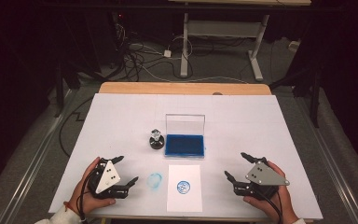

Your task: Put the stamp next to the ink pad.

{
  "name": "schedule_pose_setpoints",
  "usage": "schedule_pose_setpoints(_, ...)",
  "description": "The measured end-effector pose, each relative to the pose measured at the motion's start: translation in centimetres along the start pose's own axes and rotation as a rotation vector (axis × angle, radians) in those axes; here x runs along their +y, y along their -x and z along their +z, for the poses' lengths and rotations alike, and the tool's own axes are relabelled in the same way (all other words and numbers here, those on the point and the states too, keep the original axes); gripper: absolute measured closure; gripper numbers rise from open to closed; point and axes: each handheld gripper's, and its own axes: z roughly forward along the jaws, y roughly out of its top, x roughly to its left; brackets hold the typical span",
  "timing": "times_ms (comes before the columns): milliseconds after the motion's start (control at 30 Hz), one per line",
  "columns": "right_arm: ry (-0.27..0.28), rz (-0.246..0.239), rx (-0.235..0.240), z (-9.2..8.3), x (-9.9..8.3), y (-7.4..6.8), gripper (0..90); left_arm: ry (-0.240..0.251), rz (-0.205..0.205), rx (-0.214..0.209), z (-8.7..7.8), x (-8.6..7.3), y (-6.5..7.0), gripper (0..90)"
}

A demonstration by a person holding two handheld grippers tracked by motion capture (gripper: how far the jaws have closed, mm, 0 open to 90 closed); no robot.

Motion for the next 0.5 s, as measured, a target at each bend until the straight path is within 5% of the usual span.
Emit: schedule_pose_setpoints(500, -0.005, -0.001, 0.001, 0.03, -0.11, 0.07, 23.1, -0.009, 0.006, -0.009, 0.14, 0.06, -0.07, 16.2)
